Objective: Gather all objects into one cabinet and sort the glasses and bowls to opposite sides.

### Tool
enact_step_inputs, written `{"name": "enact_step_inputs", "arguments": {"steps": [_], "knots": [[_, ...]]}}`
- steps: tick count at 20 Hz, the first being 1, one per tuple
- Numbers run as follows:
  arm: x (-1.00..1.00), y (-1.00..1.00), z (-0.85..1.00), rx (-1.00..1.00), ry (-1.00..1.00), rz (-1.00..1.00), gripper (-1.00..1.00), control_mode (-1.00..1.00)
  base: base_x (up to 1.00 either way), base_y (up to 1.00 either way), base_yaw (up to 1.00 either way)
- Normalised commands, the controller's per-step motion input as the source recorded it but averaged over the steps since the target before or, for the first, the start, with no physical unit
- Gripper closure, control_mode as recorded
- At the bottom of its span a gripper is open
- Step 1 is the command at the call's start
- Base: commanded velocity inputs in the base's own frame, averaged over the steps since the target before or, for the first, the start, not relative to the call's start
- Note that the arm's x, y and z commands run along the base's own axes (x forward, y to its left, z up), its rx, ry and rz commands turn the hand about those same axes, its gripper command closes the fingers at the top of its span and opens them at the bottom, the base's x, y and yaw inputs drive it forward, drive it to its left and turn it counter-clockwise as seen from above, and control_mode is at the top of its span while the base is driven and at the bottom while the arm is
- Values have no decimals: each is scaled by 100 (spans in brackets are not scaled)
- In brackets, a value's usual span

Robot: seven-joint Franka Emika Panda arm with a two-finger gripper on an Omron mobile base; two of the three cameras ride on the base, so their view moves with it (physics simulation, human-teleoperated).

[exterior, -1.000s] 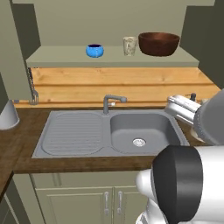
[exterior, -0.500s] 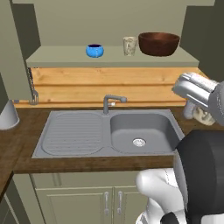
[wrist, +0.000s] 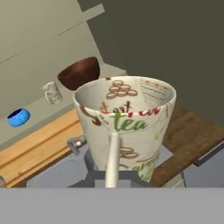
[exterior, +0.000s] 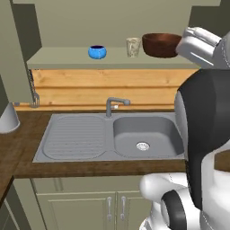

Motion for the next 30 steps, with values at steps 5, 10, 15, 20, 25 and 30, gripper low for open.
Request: {"name": "enact_step_inputs", "arguments": {"steps": [5,10,15,20,25,30], "knots": [[46,0,0,-21,7,13,100,-100,0,0,0],[34,14,-17,-33,1,17,100,-100,0,0,0],[38,25,-77,-31,-1,26,100,-100,0,0,0],[19,-6,-20,-23,-14,18,100,-100,0,0,0],[21,-11,-10,-6,-11,10,100,-100,0,0,0],[44,0,16,0,-13,14,100,-100,0,0,0]]}}
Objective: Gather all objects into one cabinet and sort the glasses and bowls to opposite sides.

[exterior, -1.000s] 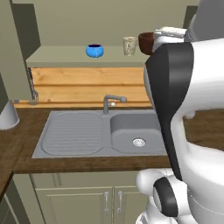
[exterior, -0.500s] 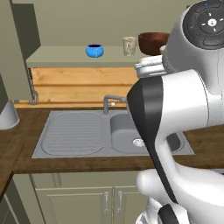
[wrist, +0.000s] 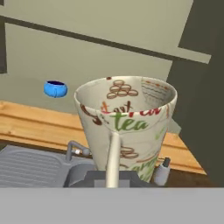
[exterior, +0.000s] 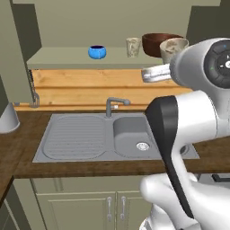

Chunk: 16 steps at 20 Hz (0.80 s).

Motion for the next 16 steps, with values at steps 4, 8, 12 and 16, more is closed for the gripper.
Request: {"name": "enact_step_inputs", "arguments": {"steps": [4,8,12,16], "knots": [[42,0,32,0,-15,11,100,-100,0,0,0],[46,4,-28,3,4,11,100,-100,0,0,0],[79,-4,-3,11,0,4,100,-100,0,0,0],[68,12,-8,2,4,8,100,-100,0,0,0]]}}
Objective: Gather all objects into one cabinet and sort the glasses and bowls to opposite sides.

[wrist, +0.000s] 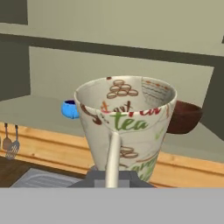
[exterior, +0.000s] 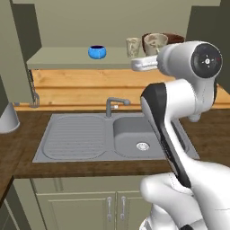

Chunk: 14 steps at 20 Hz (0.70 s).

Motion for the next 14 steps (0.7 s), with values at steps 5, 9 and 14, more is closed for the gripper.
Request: {"name": "enact_step_inputs", "arguments": {"steps": [5,9,14], "knots": [[79,0,-6,3,5,3,100,-100,0,0,0],[74,2,-13,3,11,3,100,-100,0,0,0],[69,1,-19,2,10,6,100,-100,0,0,0]]}}
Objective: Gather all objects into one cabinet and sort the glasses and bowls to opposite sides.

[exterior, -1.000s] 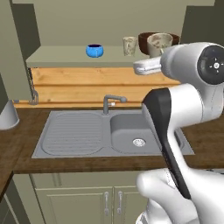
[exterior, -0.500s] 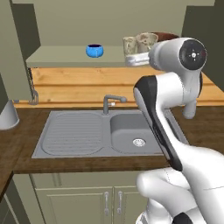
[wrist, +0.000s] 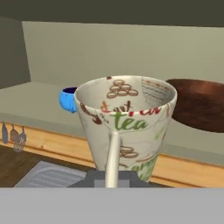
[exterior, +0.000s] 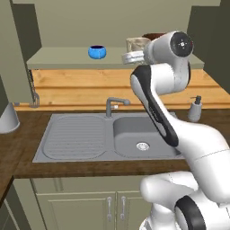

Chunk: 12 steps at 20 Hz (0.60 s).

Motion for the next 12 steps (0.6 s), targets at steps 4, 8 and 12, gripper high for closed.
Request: {"name": "enact_step_inputs", "arguments": {"steps": [4,8,12], "knots": [[84,0,-1,4,2,0,100,-100,0,0,0],[74,0,-6,0,3,0,100,-100,0,0,0],[32,5,-23,-6,0,0,100,-100,0,0,0]]}}
